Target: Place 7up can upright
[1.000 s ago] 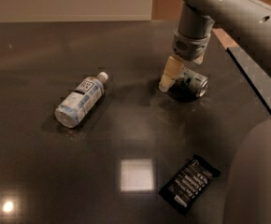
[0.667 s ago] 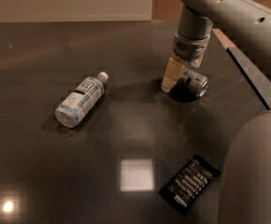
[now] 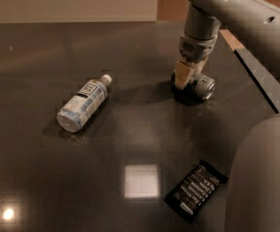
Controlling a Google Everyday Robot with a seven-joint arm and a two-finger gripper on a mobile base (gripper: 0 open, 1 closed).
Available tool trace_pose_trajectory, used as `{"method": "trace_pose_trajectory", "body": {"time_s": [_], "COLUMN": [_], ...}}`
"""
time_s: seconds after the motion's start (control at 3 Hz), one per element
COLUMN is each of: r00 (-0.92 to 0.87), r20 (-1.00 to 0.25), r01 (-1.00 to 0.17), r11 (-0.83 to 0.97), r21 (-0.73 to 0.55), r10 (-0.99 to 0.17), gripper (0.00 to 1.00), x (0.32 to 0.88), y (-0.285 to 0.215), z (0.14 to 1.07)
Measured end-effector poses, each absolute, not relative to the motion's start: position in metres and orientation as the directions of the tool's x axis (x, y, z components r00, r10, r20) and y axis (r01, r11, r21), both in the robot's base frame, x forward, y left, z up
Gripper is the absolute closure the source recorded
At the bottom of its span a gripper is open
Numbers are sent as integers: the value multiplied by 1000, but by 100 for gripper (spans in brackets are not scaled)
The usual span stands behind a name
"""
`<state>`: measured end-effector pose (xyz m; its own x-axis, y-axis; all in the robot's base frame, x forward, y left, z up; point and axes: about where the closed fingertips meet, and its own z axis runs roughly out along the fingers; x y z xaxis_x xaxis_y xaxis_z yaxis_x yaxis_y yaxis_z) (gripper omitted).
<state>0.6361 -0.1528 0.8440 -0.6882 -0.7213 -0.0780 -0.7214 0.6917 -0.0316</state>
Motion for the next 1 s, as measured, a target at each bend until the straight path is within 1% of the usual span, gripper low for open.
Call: {"method": "trace_pose_trajectory", "body": {"time_s": [0.33,0.67,1.0], "r00": [-653,-567,-433], "r20": [-133,-271,-466], "r01": [-750,-806,-866], "r11": [661,592,499], "r21": [-23,-13,-21], "r10": [-746,-778,-772], "gripper": [84,100,100], "x": [632,618,596], "y": [-145,-133,-119], "z": [856,879,903]}}
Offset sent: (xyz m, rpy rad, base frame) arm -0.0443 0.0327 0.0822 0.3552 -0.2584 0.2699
